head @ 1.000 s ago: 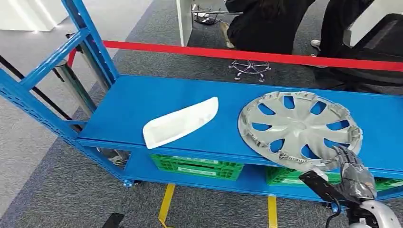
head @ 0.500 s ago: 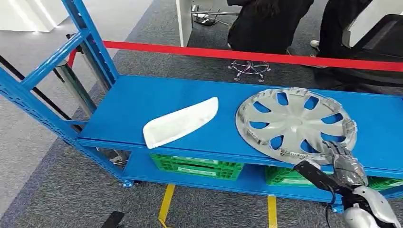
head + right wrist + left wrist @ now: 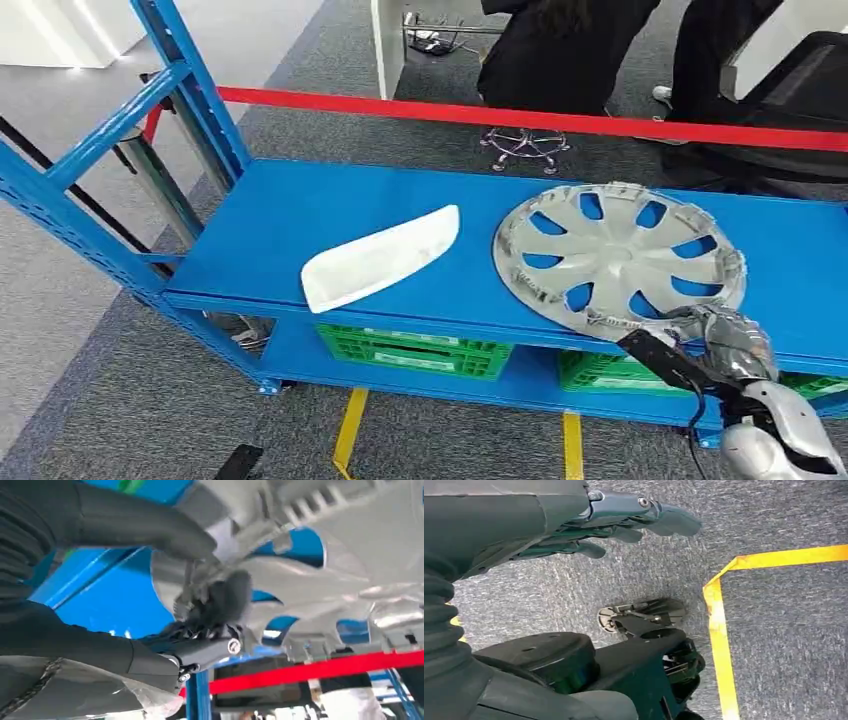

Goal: Take the parts from the cabinet and place them on the table.

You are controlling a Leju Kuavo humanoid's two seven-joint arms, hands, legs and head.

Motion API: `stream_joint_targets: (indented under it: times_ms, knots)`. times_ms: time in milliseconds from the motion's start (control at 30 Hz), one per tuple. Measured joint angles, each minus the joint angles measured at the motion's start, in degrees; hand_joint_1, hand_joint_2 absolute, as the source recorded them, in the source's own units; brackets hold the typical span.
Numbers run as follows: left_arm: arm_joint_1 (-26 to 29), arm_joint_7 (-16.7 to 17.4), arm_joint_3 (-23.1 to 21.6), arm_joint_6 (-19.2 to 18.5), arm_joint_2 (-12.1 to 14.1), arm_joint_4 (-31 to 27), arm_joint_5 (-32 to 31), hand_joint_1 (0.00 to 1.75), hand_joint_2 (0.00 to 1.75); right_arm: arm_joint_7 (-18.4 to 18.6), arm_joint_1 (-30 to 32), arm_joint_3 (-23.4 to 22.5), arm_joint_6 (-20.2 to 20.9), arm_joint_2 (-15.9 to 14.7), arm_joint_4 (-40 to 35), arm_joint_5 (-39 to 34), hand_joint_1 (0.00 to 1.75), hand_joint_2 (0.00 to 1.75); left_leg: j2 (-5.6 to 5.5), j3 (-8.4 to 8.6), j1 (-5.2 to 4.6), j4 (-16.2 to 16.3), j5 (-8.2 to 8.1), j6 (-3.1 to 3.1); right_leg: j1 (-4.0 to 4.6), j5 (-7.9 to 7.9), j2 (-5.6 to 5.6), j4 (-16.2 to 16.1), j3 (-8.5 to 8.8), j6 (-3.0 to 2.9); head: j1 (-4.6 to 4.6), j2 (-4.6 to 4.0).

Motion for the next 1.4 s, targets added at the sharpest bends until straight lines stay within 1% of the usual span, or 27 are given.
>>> stream_joint_targets:
  times_ms: [300, 633, 667, 733, 767, 800, 867, 967, 1067, 1200, 1400]
  knots:
    - [0.0, 0.0, 0.0, 0.0, 0.0, 0.0, -0.2, 0.0, 1.75, -0.5, 1.8, 5.2, 1.0, -1.1, -5.2, 2.0, 1.75, 1.75, 0.0, -0.01, 0.03, 0.0, 0.0, 0.0, 0.0, 0.0, 0.0, 0.0, -0.02, 0.0, -0.02, 0.0]
    - [0.0, 0.0, 0.0, 0.0, 0.0, 0.0, -0.2, 0.0, 1.75, -0.6, 2.4, 6.9, 1.2, -1.7, -7.1, 1.7, 1.75, 1.75, 0.0, -0.03, 0.0, 0.0, 0.0, 0.0, 0.0, 0.0, 0.01, 0.0, -0.01, 0.0, -0.02, 0.0]
    - [0.0, 0.0, 0.0, 0.0, 0.0, 0.0, -0.2, 0.0, 1.75, -0.8, 2.5, 7.0, 1.2, -1.8, -7.3, 1.6, 1.59, 1.75, 0.0, -0.03, 0.0, 0.0, 0.0, 0.0, 0.0, 0.0, 0.01, 0.0, -0.02, 0.0, 0.0, 0.0]
    - [0.0, 0.0, 0.0, 0.0, 0.0, 0.0, -0.2, 0.0, 1.75, -1.4, 2.9, 7.7, 1.2, -2.0, -8.3, 1.4, 1.59, 1.75, 0.0, -0.03, 0.0, 0.0, 0.0, 0.0, 0.0, 0.0, 0.0, 0.0, -0.02, 0.0, 0.0, 0.0]
    - [0.0, 0.0, 0.0, 0.1, 0.0, 0.0, -0.2, 0.0, 1.75, -1.5, 3.4, 8.3, 1.2, -2.2, -9.4, 1.4, 0.94, 1.75, 0.0, -0.05, 0.0, 0.0, 0.0, 0.0, 0.0, 0.0, -0.01, 0.0, -0.02, 0.0, -0.02, 0.0]
    - [0.0, 0.0, 0.0, 0.1, 0.0, 0.0, -0.2, 0.0, 1.75, -1.6, 3.7, 8.9, 1.4, -2.4, -10.4, 1.4, 0.0, 1.75, -0.01, -0.07, 0.0, 0.0, 0.0, 0.0, 0.0, 0.0, -0.03, 0.0, -0.04, 0.0, -0.02, 0.0]
    - [0.0, 0.0, 0.0, 0.2, 0.0, 0.0, -0.2, 0.0, 1.75, -1.4, 4.3, 9.9, 1.8, -2.8, -11.8, 1.5, 0.0, 1.75, -0.01, -0.07, 0.0, 0.0, 0.0, 0.0, 0.0, 0.0, -0.04, 0.0, -0.05, 0.0, -0.02, 0.0]
    - [-0.1, 0.0, 0.1, 0.2, 0.0, 0.0, -0.2, 0.0, 1.75, -0.1, 4.5, 10.5, 1.8, -3.6, -13.2, 1.5, 0.0, 1.75, -0.01, -0.07, 0.01, 0.0, 0.0, 0.0, 0.0, -0.01, -0.02, 0.0, -0.06, 0.0, -0.02, 0.0]
    - [-0.1, 0.0, 0.1, 0.2, 0.0, 0.0, -0.3, 0.0, 1.75, 0.9, 4.6, 10.8, 1.5, -4.3, -13.5, 1.5, 0.0, 1.75, -0.01, -0.08, 0.01, 0.0, 0.0, 0.0, 0.0, -0.01, -0.03, 0.0, -0.06, 0.0, -0.02, 0.0]
    - [-0.1, 0.0, 0.1, 0.2, 0.0, 0.0, -0.3, 0.0, 1.75, 1.5, 5.3, 10.8, 0.6, -5.0, -13.7, 1.9, 0.0, 1.75, -0.01, -0.08, 0.0, 0.0, 0.0, 0.0, 0.0, -0.01, -0.03, 0.0, -0.05, 0.01, -0.02, 0.0]
    - [-0.1, 0.0, 0.1, 0.2, 0.0, 0.0, -0.5, 0.0, 1.75, 2.0, 5.6, 10.8, 0.0, -5.0, -13.7, 2.4, 0.0, 1.75, -0.01, -0.08, -0.01, 0.0, 0.0, 0.0, 0.0, -0.01, -0.03, 0.0, -0.06, 0.01, -0.02, 0.0]
